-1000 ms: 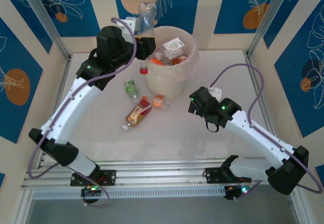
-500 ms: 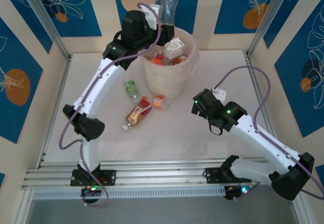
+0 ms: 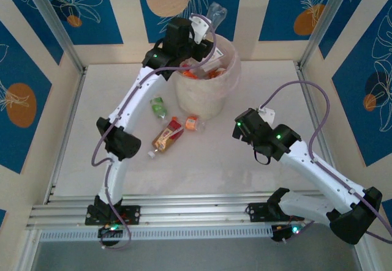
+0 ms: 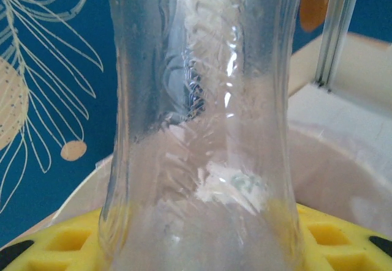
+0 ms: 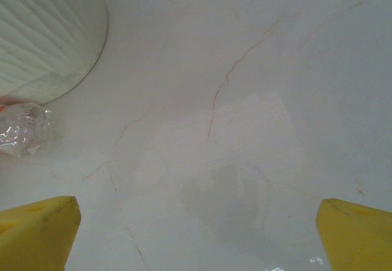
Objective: Put the plastic bottles in the bin
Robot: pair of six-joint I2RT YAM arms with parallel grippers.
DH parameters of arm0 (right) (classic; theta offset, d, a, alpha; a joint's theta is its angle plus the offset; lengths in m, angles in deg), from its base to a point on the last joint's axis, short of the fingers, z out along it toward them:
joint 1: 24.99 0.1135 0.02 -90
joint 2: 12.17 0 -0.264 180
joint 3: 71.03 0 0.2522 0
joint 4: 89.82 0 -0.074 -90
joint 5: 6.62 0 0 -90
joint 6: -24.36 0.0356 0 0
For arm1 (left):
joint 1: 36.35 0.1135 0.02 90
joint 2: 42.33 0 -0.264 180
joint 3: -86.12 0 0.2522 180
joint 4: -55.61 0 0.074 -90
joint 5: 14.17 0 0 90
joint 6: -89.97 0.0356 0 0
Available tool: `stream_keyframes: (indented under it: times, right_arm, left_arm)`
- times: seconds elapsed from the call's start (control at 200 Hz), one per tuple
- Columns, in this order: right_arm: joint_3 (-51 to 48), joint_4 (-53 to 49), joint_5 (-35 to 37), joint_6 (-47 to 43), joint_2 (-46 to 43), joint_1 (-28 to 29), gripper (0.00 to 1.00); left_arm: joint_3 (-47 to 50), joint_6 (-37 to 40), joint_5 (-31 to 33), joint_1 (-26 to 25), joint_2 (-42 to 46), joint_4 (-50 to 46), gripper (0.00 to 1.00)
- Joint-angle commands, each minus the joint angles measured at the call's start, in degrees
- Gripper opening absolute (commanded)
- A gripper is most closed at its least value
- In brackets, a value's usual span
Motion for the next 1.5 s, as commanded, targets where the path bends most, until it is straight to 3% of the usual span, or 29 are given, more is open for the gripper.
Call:
stream_keyframes:
  times: [0.0,0.49,0.725,0.84,1.105,1.23,1.34,1.495]
  right_arm:
    - [-0.2,0.8,0.7,1.6,-0.3,0.3,0.99]
    - [2.2,-3.2,3.4,1.5,-1.6,0.3,0.99]
    - [3.7,-4.5,6.2,0.1,-4.1,-0.3,0.99]
    - [4.6,-4.7,7.1,-1.0,-5.4,-0.9,0.99]
    - [5.0,-4.7,7.1,-1.9,-7.7,-2.5,0.99]
    - [4.9,-4.8,6.3,-1.8,-8.0,-2.9,0.99]
    - [4.5,-4.7,5.8,-1.6,-7.9,-3.1,0.99]
    - [4.1,-3.9,4.9,-1.6,-7.9,-3.3,0.99]
  left_arm:
    - [-2.2,5.5,1.6,0.2,-0.9,-2.3,0.51]
    - [-2.2,10.4,-7.1,0.2,-2.4,-8.4,0.62]
    - [-2.1,15.1,-7.8,0.2,-1.8,-13.0,0.76]
    - [-2.1,15.2,-8.6,0.2,-1.2,-13.6,0.86]
    - [-2.1,13.1,-13.3,0.2,0.3,-13.5,0.87]
    - [-2.1,10.8,-14.2,0.2,1.5,-12.0,0.99]
    - [-2.0,7.5,-14.1,0.2,1.8,-9.6,0.99]
    - [-2.0,3.3,-12.4,0.2,0.7,-6.2,0.91]
